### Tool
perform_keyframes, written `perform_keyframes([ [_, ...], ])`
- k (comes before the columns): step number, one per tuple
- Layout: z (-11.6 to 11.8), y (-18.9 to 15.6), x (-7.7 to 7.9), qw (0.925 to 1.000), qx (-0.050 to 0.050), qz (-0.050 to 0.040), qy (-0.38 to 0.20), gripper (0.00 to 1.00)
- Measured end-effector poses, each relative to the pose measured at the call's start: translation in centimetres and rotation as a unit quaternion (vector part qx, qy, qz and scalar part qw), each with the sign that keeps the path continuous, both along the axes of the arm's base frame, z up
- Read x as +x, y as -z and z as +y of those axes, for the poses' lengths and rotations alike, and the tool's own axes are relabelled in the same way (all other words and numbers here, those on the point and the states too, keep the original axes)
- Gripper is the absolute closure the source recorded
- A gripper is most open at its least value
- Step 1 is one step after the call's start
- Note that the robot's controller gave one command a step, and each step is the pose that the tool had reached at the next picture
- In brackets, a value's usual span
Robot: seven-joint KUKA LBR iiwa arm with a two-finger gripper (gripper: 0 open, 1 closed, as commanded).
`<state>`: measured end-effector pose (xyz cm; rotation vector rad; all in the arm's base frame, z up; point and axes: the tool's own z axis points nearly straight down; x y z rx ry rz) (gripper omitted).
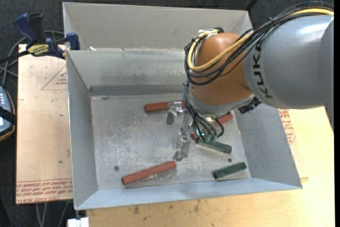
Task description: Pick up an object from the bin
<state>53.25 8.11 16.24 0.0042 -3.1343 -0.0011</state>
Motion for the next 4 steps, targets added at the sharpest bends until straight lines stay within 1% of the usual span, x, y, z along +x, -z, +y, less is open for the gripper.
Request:
perform_keyframes([
  [1,2.6,9.4,-3.7,0.9976,0.001,-0.0049,-0.069,0.00],
  [2,3.0,6.1,-5.1,0.9989,0.001,-0.0047,-0.048,0.00],
  [3,4.4,4.7,-5.2,0.9957,0.001,-0.0047,-0.093,0.00],
  [4,4.6,9.1,-4.7,0.9906,0.001,-0.0113,-0.136,0.00],
])
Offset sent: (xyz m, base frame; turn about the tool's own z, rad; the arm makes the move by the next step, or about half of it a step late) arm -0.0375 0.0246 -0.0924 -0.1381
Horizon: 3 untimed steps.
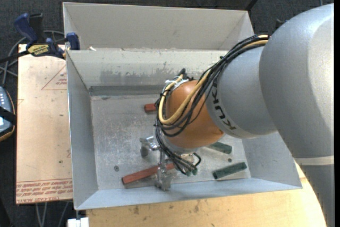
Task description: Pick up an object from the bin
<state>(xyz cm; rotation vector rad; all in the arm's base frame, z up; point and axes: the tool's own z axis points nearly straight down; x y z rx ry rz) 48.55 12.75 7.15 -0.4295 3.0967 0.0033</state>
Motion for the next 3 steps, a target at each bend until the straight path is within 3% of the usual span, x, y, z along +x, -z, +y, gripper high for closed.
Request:
perform_keyframes([
  [1,0.1,-0.2,0.4,1.0000,0.000,0.0006,0.002,0.00],
  [2,0.0,0.0,0.1,1.0000,-0.001,0.0063,0.001,1.00],
  [3,0.1,-1.9,0.1,1.0000,-0.001,0.0061,0.002,1.00],
])
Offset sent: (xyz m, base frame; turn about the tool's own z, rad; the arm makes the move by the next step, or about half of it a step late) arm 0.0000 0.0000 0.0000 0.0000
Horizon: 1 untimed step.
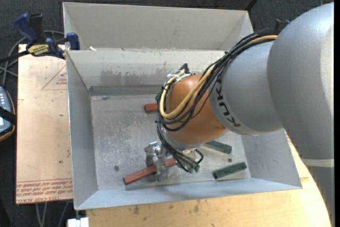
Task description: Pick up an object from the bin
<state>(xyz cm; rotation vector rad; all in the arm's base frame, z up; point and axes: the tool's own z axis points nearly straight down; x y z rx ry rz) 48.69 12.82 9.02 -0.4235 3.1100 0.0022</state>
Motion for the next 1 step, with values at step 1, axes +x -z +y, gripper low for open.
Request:
perform_keyframes([
  [1,0.03,-0.28,0.04,1.0000,0.000,0.0008,0.001,1.00],
])
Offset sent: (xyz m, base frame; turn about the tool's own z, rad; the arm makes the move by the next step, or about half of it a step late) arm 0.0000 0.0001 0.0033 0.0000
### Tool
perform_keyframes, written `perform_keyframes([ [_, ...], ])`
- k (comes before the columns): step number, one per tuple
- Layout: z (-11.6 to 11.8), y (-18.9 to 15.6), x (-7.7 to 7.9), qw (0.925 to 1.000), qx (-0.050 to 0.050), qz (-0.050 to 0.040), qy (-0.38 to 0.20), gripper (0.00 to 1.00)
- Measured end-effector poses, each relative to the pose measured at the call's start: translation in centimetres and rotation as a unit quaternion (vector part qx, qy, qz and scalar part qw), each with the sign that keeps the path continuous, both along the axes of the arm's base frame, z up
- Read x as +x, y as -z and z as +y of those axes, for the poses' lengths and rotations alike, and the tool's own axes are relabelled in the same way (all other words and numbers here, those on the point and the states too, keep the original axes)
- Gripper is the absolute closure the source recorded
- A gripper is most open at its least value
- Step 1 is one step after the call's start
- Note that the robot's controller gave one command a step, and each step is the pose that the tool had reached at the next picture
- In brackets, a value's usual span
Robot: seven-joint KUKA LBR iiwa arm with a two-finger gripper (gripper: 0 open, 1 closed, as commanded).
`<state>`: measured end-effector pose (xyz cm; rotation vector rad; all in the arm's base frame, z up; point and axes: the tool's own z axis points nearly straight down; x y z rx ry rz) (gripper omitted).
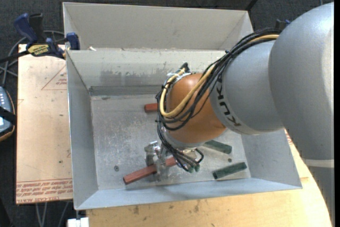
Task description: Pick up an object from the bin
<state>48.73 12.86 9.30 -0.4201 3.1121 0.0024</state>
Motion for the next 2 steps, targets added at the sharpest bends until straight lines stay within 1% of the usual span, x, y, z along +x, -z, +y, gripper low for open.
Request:
perform_keyframes([
  [1,0.1,-4.9,0.1,1.0000,0.000,-0.0025,0.001,1.00],
  [2,0.2,-6.8,0.3,1.0000,0.000,-0.0015,0.001,1.00],
])
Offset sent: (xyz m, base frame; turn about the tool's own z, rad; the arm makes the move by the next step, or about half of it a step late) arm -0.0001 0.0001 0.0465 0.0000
